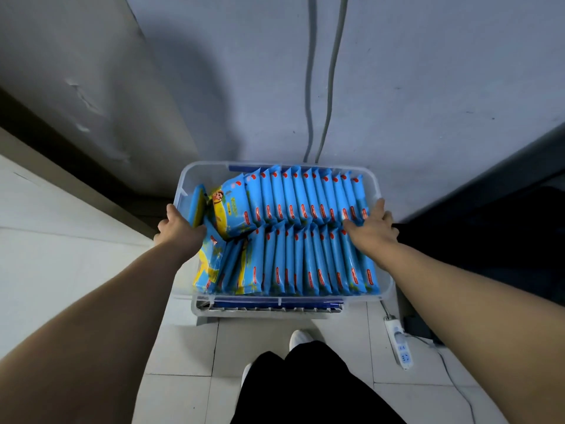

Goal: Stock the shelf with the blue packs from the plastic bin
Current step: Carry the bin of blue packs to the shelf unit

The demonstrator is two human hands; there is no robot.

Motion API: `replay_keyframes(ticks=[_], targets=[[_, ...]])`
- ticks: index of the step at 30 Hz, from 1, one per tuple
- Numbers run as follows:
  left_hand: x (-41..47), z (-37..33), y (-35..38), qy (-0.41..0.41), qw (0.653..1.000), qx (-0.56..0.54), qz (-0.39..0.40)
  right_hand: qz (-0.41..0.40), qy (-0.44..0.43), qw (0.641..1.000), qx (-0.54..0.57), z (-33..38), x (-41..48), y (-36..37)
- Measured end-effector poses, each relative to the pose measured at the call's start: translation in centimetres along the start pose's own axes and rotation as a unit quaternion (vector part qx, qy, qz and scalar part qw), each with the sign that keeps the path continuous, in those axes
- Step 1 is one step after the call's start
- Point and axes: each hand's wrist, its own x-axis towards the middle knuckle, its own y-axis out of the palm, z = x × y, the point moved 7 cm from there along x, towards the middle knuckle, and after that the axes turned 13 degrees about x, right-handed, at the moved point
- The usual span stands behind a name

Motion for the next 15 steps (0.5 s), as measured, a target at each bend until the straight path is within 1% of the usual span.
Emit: replay_keyframes(ticks=[3,8,12,15], targets=[[0.2,-0.1,0.3,-0.009,1.0,-0.018,-0.004,-0.005,0.03,0.999,0.034,-0.1,0.8,-0.2],[0.4,-0.4,0.6,-0.026,0.999,-0.026,-0.018,0.023,0.054,0.994,0.096,-1.3,2.1,0.0],[0.5,-0.1,0.3,-0.043,0.995,-0.09,-0.028,0.014,0.061,0.994,0.094,-1.8,2.0,-0.1],[-0.3,0.0,-0.7,-0.037,0.99,-0.126,-0.045,0.021,0.059,0.99,0.125,-1.7,1.6,-0.6]])
